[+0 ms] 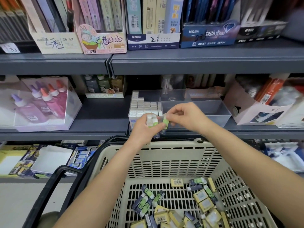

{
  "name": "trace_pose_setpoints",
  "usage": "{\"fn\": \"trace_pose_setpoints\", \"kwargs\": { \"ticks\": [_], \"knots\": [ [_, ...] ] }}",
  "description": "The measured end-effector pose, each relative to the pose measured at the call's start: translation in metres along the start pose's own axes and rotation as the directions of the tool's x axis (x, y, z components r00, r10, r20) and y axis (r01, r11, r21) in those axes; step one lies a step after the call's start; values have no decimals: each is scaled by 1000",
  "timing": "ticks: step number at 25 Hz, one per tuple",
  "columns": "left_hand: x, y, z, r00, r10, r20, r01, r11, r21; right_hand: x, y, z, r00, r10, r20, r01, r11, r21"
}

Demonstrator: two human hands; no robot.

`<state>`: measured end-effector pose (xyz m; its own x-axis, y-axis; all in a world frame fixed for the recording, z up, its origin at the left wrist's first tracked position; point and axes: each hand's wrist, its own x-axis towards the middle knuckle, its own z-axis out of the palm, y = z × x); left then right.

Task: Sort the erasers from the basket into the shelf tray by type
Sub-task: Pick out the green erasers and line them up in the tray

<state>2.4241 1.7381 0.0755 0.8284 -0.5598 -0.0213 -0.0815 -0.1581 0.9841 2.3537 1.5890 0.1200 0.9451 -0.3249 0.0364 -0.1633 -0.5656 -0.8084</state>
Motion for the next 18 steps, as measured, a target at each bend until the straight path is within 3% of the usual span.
{"fn": "trace_pose_setpoints", "kwargs": {
  "ticks": [4,7,11,18],
  "knots": [
    [6,-3,-9,995,-54,-79,47,995,-93,19,-1,-31,993,33,-116,-7,976,220],
    [6,-7,-6,995,-61,-73,56,996,-76,37,2,-27,988,31,-153,-24,999,47],
    [9,-10,-9,996,-71,-58,63,990,-128,49,11,-13,998,53,-37,-58,983,-172],
    [12,-12,-11,996,-87,-7,86,995,-51,55,28,4,997,44,56,-23,945,-325]
  ]
}}
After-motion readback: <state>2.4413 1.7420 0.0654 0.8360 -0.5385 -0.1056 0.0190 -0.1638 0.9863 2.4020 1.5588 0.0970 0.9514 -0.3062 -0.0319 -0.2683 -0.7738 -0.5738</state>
